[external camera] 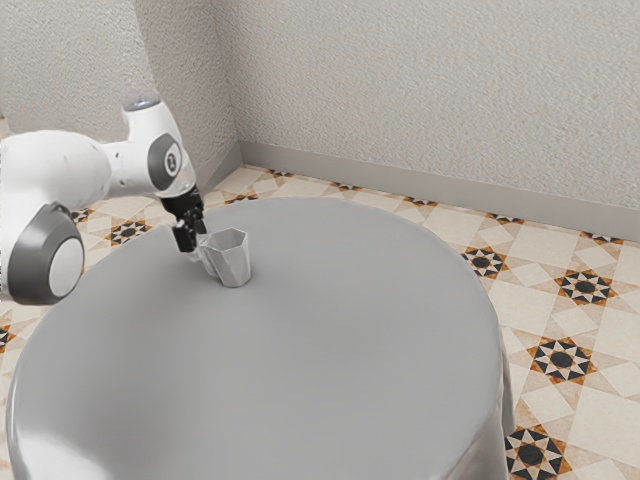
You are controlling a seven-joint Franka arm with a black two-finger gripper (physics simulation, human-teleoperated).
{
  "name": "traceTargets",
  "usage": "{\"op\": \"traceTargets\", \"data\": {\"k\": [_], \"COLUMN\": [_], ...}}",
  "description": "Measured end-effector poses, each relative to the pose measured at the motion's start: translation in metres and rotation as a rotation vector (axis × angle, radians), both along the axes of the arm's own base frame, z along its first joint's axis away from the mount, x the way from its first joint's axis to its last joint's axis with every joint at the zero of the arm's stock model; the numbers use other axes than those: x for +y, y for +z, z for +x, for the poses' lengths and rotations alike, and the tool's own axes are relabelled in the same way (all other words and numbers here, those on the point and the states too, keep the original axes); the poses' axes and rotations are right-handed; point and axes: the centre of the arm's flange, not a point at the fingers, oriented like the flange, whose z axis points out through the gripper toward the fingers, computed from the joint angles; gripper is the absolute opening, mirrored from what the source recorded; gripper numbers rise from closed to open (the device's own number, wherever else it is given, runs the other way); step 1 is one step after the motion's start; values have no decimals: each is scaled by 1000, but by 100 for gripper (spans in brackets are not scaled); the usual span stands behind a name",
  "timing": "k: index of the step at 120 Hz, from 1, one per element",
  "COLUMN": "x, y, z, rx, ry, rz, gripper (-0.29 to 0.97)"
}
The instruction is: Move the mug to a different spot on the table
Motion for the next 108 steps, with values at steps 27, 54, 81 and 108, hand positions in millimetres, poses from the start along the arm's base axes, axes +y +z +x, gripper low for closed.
{"op": "traceTargets", "data": {"k": [27, 54, 81, 108], "x": [5, 4, 1, 1], "y": [-9, -21, -32, -32], "z": [0, 2, 3, 4], "rx": [-14, -9, -3, -7], "ry": [46, 57, 60, 55], "rz": [-44, -53, -57, -59], "gripper": [68, 68, 66, 43]}}
